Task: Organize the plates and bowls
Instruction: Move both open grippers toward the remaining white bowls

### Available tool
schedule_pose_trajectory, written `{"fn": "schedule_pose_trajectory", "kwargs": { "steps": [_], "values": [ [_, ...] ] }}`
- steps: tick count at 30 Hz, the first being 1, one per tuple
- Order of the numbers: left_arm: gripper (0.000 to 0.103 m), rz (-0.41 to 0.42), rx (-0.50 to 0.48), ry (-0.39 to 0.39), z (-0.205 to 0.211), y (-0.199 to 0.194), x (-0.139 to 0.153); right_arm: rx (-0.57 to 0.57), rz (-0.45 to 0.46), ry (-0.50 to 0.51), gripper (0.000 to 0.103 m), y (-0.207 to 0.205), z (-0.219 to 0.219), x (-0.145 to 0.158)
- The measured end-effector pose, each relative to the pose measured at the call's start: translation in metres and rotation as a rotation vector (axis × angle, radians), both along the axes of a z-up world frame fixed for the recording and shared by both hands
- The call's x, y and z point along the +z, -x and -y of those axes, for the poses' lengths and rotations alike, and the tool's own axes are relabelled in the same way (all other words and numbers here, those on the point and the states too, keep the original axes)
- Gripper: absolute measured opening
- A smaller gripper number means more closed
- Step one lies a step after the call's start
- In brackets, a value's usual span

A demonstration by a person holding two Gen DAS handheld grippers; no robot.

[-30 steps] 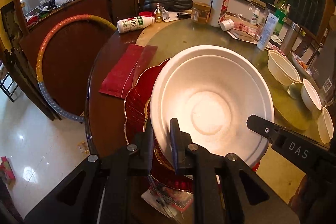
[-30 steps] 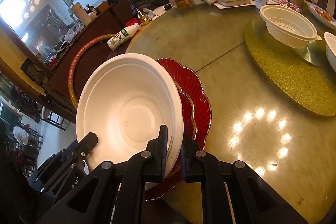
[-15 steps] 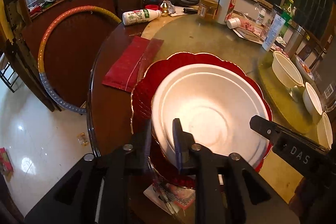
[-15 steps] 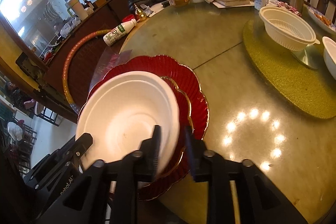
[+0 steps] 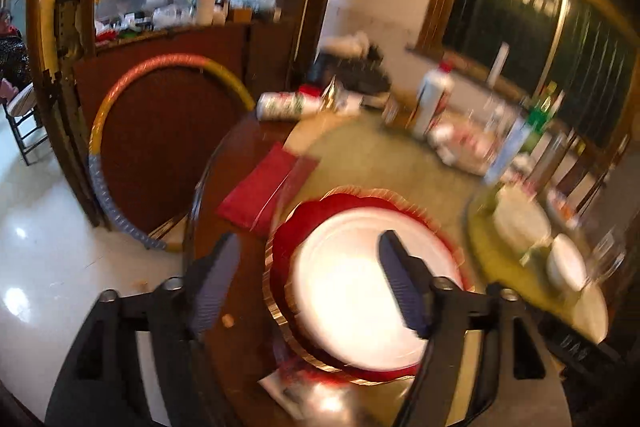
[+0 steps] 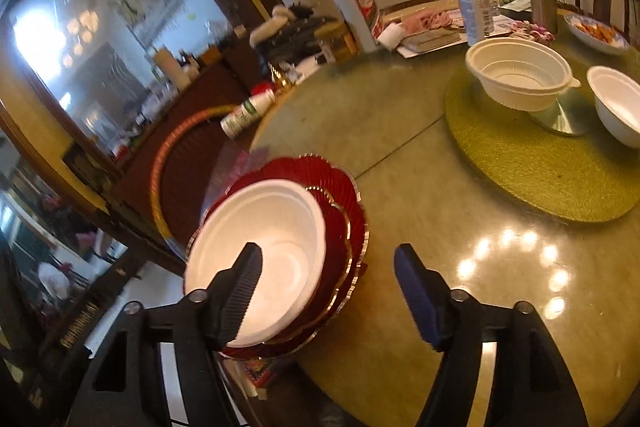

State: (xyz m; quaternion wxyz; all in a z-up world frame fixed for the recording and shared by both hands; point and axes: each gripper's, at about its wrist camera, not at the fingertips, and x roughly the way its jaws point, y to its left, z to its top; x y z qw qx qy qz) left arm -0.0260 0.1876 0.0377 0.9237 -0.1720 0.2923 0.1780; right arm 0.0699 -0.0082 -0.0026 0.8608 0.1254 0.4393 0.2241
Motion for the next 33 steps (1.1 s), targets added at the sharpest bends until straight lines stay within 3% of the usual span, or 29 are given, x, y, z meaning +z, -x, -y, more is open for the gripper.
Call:
{"fn": "schedule_pose_trajectory", "kwargs": {
  "steps": [2,6,13,21,27,33],
  "values": [
    [0.082,0.06,-0.033,-0.027,0.018,0.003,0.012,-0.013,-0.004,-0.028,0.075,0.0,0.018,0.002],
    [0.083,0.077,-0.165,-0.056,0.058,-0.01,0.022,-0.031,-0.029,-0.03,0.076,-0.001,0.055,-0.002],
    [0.083,-0.016,-0.344,-0.009,0.131,-0.055,0.012,-0.156,-0.052,-0.074,0.076,-0.009,0.151,-0.003],
    [0.083,-0.092,-0.494,0.029,0.225,-0.109,0.006,-0.31,-0.042,-0.098,0.076,-0.043,0.255,0.02],
    [0.083,-0.175,-0.56,0.037,0.293,-0.164,-0.012,-0.387,-0.083,-0.062,0.076,-0.095,0.309,0.026],
    [0.083,-0.254,-0.538,0.077,0.323,-0.212,-0.036,-0.411,-0.139,0.026,0.075,-0.15,0.337,0.018]
  ]
}}
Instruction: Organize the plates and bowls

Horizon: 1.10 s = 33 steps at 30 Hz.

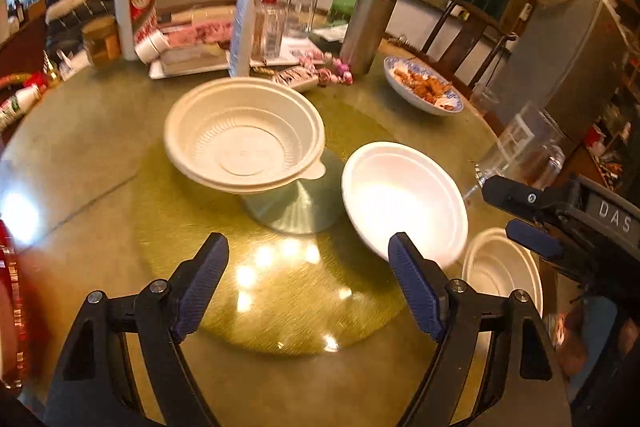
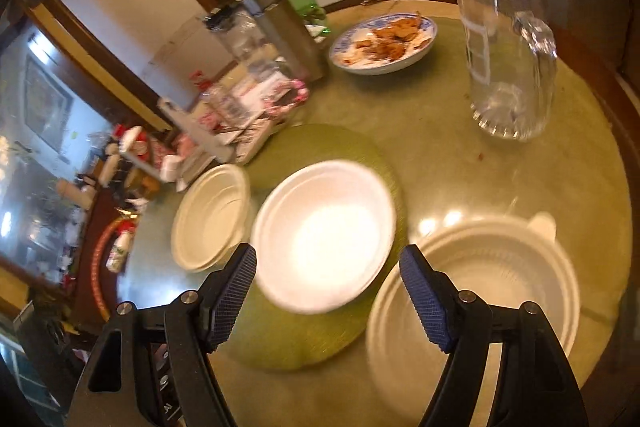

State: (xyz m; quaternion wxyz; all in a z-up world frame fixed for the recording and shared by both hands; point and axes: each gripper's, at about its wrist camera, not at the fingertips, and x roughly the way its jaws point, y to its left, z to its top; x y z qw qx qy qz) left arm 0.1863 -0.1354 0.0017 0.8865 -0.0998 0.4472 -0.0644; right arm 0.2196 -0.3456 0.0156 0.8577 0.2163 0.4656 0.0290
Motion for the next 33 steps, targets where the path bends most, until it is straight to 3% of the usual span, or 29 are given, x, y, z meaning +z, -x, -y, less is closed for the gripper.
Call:
{"fn": "schedule_pose_trajectory", "kwargs": {
  "steps": [5,8,9,10,11,12,13,15,25,33],
  "values": [
    [0.082,-0.044,0.027,-0.001,0.013,-0.02,-0.016,0.027,-0.081,0.081,0.064,-0.036,-0.001,-0.023],
    [0.081,-0.073,0.04,-0.034,0.018,-0.028,-0.025,0.039,-0.157,0.111,0.049,-0.05,-0.004,-0.043],
    [0.073,-0.076,0.04,-0.049,0.019,-0.03,-0.026,0.043,-0.177,0.116,0.039,-0.052,-0.005,-0.049],
    [0.054,-0.081,0.036,-0.065,0.021,-0.032,-0.029,0.047,-0.194,0.116,0.032,-0.054,-0.006,-0.054],
    [0.045,-0.091,0.014,-0.077,0.023,-0.034,-0.032,0.053,-0.216,0.123,0.013,-0.054,-0.007,-0.06],
    [0.022,-0.098,-0.027,-0.081,0.025,-0.035,-0.034,0.064,-0.216,0.121,0.01,-0.052,-0.01,-0.062],
    [0.011,-0.093,-0.062,-0.092,0.028,-0.032,-0.034,0.082,-0.205,0.104,0.008,-0.05,-0.013,-0.062],
    [0.011,-0.077,-0.069,-0.135,0.03,-0.022,-0.031,0.1,-0.19,0.108,0.007,-0.042,-0.021,-0.058],
    [0.011,0.004,-0.079,-0.156,-0.01,0.043,-0.002,0.114,-0.096,0.098,0.008,0.033,-0.061,-0.028],
    [0.011,-0.002,-0.093,-0.159,-0.041,0.089,-0.009,0.104,-0.069,0.095,0.008,0.098,-0.097,-0.032]
  ]
}}
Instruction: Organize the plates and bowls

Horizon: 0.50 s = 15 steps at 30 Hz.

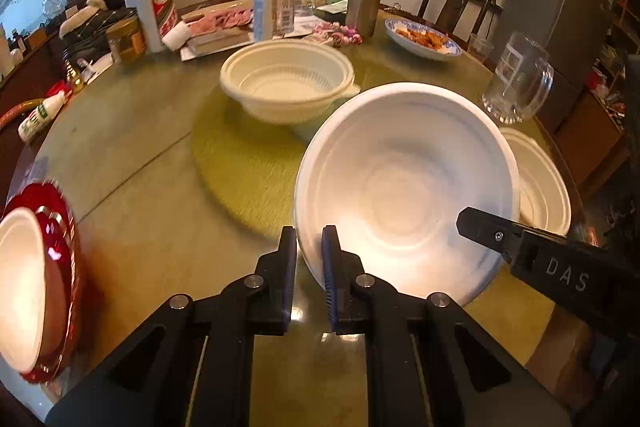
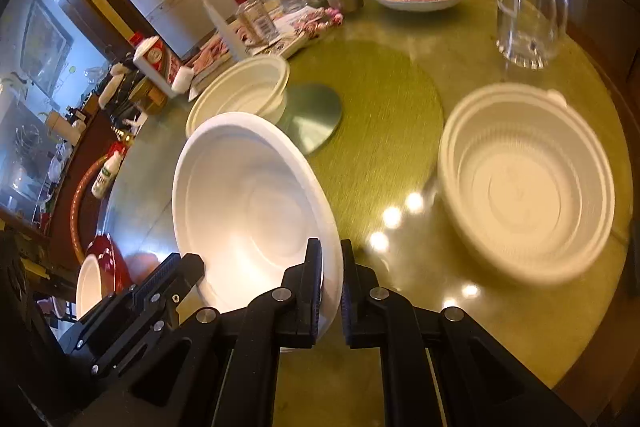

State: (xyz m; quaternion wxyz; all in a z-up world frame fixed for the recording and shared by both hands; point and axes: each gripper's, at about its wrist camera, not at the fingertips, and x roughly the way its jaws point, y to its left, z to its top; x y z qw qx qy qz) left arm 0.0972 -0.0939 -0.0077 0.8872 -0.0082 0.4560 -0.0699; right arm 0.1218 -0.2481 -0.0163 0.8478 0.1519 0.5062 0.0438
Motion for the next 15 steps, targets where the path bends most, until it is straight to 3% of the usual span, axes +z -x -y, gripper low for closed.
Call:
{"fn": "schedule_pose_trajectory", "kwargs": {
  "steps": [15],
  "values": [
    [0.011,0.019,-0.009,-0.026,-0.031,0.056,-0.01,-0.017,0.035,-0.029,0.008,0.072,-0.036,-0.015]
  ]
}}
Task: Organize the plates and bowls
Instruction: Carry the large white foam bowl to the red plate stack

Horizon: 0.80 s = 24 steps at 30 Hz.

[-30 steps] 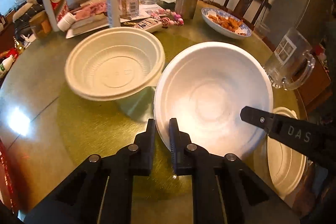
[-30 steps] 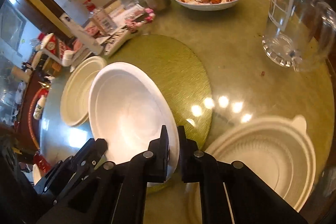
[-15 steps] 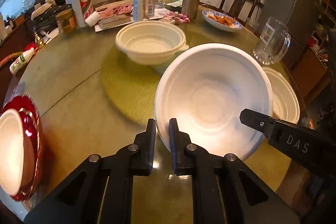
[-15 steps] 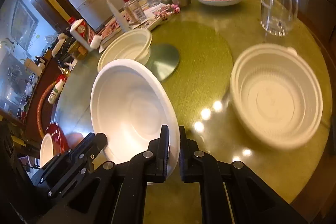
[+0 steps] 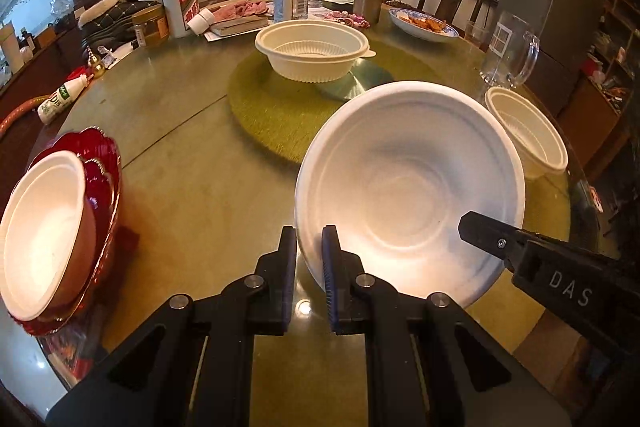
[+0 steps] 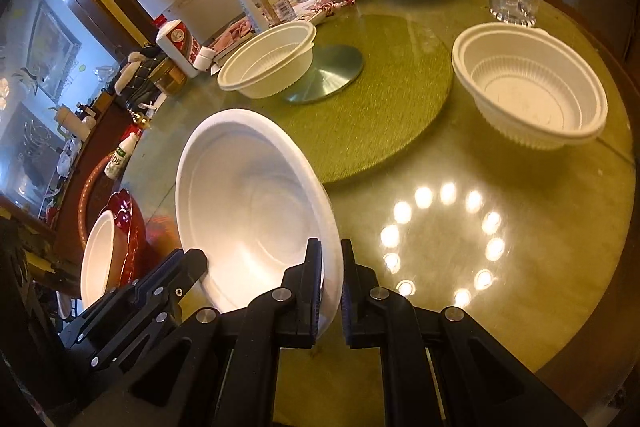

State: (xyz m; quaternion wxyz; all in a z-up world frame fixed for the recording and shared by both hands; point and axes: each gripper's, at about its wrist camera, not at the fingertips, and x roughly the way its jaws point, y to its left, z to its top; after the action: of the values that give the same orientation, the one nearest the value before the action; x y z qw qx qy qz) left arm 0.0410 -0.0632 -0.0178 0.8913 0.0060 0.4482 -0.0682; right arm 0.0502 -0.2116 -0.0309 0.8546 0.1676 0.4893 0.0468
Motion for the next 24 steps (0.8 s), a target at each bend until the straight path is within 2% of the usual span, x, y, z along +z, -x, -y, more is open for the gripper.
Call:
{"fn": "schedule_pose_trajectory", "kwargs": {
  "steps": [8,24],
  "values": [
    [0.01,0.037,0.014,-0.038,-0.012,0.02,0.001,0.014,0.019,-0.051,0.008,0.016,-0.009,-0.01],
    [0.01,0.059,0.054,-0.023,-0.039,0.036,0.004,0.067,0.05,-0.013,0.008,0.025,-0.04,-0.003]
  ]
}}
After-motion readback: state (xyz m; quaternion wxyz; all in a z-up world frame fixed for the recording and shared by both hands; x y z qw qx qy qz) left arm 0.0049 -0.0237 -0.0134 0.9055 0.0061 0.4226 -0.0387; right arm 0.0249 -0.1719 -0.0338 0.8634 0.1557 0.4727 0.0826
